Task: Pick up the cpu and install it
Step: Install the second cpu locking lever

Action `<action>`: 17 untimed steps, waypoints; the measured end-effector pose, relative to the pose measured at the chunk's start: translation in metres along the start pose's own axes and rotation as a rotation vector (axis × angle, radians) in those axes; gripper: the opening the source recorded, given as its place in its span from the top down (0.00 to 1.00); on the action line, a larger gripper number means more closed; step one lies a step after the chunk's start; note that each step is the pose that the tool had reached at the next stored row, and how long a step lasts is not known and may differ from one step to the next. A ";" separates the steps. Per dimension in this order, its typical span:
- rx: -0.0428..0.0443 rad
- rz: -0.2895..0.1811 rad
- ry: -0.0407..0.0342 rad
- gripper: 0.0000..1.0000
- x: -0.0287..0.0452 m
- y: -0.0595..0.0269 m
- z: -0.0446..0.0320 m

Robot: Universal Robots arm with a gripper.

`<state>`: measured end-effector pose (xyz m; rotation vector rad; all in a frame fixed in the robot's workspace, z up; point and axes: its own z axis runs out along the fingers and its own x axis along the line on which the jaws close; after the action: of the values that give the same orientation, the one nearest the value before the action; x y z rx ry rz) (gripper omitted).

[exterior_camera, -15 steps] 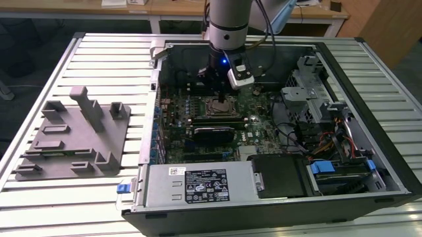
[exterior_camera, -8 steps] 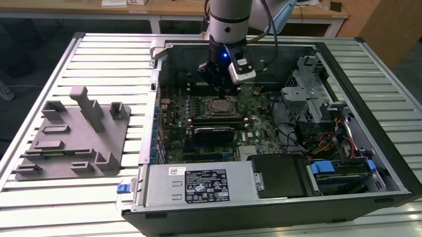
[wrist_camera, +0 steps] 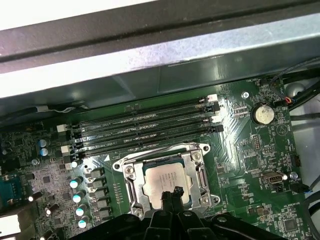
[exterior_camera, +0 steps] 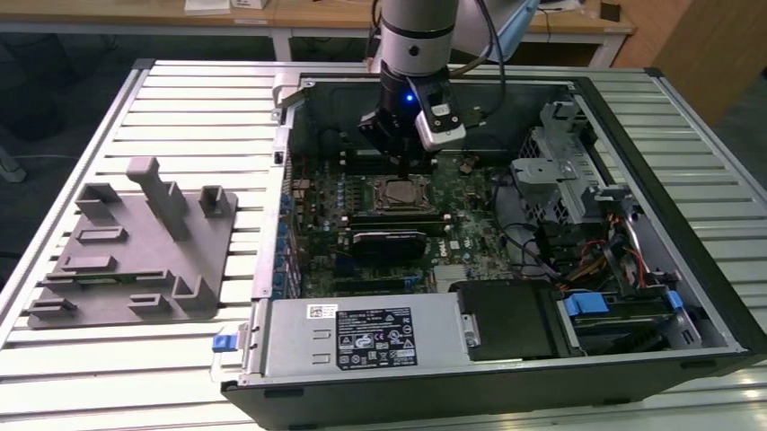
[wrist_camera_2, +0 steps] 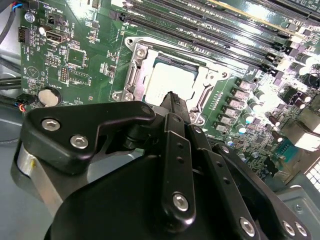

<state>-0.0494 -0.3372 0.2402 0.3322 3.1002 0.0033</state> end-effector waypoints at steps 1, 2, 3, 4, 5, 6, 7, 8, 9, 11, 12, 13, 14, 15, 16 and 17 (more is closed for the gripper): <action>0.0000 0.000 0.0000 0.89 0.0000 0.0000 0.0000; -0.0001 0.000 0.0000 0.89 0.0000 0.0000 0.0000; 0.0000 0.000 0.0000 0.89 0.0000 0.0000 -0.0001; 0.0001 0.000 0.0000 0.89 0.0000 0.0000 -0.0001; 0.0002 0.000 0.0001 0.89 0.0000 -0.0001 -0.0002; 0.0003 0.000 0.0001 0.89 0.0000 -0.0003 -0.0002; 0.0002 0.000 0.0001 0.89 -0.0002 -0.0007 -0.0002; 0.0002 0.000 0.0001 0.89 -0.0003 -0.0014 -0.0002; 0.0001 0.000 0.0000 0.89 -0.0005 -0.0024 -0.0001; 0.0001 0.000 0.0000 0.89 -0.0011 -0.0051 -0.0001; 0.0000 0.000 0.0000 0.89 -0.0015 -0.0067 -0.0001; 0.0000 0.000 0.0000 0.89 -0.0018 -0.0085 -0.0001; 0.0001 0.000 0.0000 0.89 -0.0022 -0.0102 -0.0001; 0.0001 0.000 0.0000 0.89 -0.0026 -0.0121 -0.0001; 0.0000 0.000 0.0000 0.89 -0.0031 -0.0140 -0.0001; -0.0001 0.000 0.0000 0.89 -0.0034 -0.0158 -0.0001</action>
<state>-0.0494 -0.3533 0.2402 0.3322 3.1002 0.0033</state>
